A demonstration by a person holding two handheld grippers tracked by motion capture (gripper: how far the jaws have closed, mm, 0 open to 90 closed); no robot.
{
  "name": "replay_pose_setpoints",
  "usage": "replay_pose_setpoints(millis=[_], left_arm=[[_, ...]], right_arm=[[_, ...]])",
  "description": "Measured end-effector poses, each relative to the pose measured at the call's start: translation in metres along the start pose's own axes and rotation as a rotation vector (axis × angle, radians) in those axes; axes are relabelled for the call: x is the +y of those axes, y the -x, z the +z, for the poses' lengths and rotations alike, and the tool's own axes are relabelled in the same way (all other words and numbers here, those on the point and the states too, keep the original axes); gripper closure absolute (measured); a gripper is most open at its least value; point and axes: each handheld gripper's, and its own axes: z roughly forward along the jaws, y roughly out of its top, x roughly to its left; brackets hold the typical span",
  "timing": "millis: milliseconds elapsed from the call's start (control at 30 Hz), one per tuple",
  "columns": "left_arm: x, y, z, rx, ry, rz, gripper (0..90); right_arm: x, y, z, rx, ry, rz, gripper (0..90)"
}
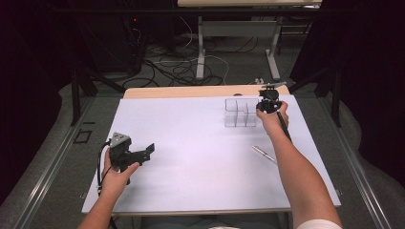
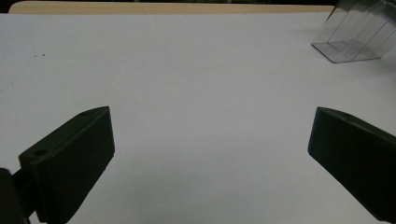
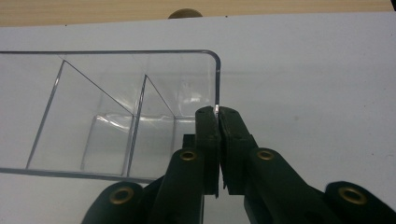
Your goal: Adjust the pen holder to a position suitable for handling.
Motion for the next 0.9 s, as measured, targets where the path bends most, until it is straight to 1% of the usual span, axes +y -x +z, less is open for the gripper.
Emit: replay_pose_setpoints(millis=[233, 300, 367, 433, 467, 567, 600, 633, 700, 800, 900], left_arm=[[0.0, 0.0, 0.0, 0.001, -0.001, 0.0, 0.6], [0.0, 0.0, 0.0, -0.001, -0.002, 0.001, 0.6], [0.0, 0.0, 0.001, 0.0, -0.002, 0.0, 0.6], [0.0, 0.0, 0.001, 0.0, -0.003, 0.0, 0.6], [0.0, 0.001, 0.001, 0.0, -0.002, 0.001, 0.6], [0.0, 0.001, 0.001, 0.001, -0.002, 0.001, 0.6], [0.0, 0.001, 0.001, 0.001, -0.004, 0.001, 0.6], [0.0, 0.001, 0.001, 0.001, -0.005, 0.001, 0.6], [0.0, 0.001, 0.001, 0.0, -0.007, 0.003, 0.6], [0.0, 0.002, 0.002, -0.001, -0.005, 0.002, 0.6], [0.0, 0.002, 0.002, -0.001, -0.005, 0.005, 0.6]], right_arm=[[0.0, 0.002, -0.002, 0.015, -0.011, 0.007, 87.3], [-0.001, 0.002, -0.003, 0.034, -0.019, 0.02, 87.3], [-0.002, 0.001, -0.003, 0.04, -0.022, 0.026, 87.3], [-0.003, -0.001, -0.004, 0.048, -0.025, 0.021, 87.4], [-0.004, -0.002, -0.004, 0.046, -0.022, 0.03, 87.4], [-0.006, -0.004, -0.006, 0.056, -0.023, 0.032, 87.2], [-0.007, -0.005, -0.006, 0.059, -0.025, 0.04, 87.2], [-0.008, -0.005, -0.007, 0.061, -0.028, 0.034, 87.2], [-0.01, -0.007, -0.009, 0.074, -0.029, 0.043, 87.0], [-0.014, -0.01, -0.011, 0.086, -0.03, 0.037, 86.9], [-0.018, -0.015, -0.013, 0.099, -0.031, 0.042, 86.8]])
